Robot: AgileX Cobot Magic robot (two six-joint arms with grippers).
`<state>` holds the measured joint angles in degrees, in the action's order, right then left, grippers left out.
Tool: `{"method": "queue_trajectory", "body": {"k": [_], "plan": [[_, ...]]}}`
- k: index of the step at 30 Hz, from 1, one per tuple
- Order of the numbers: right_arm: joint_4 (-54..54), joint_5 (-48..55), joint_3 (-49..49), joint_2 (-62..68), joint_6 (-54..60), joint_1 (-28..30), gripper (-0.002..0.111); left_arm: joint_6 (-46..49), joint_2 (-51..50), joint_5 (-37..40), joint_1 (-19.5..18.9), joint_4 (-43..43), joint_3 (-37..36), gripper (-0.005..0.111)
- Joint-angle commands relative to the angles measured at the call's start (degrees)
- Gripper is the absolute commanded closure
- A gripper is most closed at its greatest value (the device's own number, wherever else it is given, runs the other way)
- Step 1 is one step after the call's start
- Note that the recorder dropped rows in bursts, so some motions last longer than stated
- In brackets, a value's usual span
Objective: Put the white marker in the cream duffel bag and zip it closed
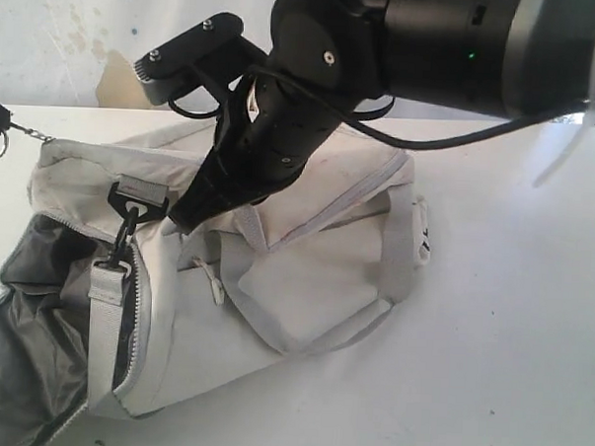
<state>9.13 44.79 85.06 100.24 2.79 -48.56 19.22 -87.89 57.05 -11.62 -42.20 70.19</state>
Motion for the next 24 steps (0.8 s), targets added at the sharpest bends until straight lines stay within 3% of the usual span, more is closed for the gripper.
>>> {"method": "queue_trajectory", "body": {"k": [1,6,8,11,17,24], "plan": [[3.3,3.7,-0.6,2.1,-2.8,1.8,0.108,4.8,-1.4,-4.4,-0.8,-2.3,0.6,0.097],[3.2,2.1,-0.6,3.8,-3.4,3.7,0.105,5.0,-1.8,-5.0,-0.8,-3.1,0.6,0.061],[2.7,1.3,-0.6,4.3,-4.5,4.7,0.099,5.0,-1.8,-5.0,-0.8,-3.6,0.6,0.045],[1.6,0.8,-0.6,4.5,-4.6,5.3,0.083,5.0,-1.8,-4.2,-0.8,-3.9,0.6,0.032],[-3.5,0.6,-0.6,4.0,-6.4,5.3,0.045,5.7,-1.5,-3.0,0.3,-3.5,0.6,0.035],[-4.5,7.8,0.7,1.1,-13.6,5.3,0.041,5.7,1.4,-3.5,0.4,2.0,0.6,0.053]]}}
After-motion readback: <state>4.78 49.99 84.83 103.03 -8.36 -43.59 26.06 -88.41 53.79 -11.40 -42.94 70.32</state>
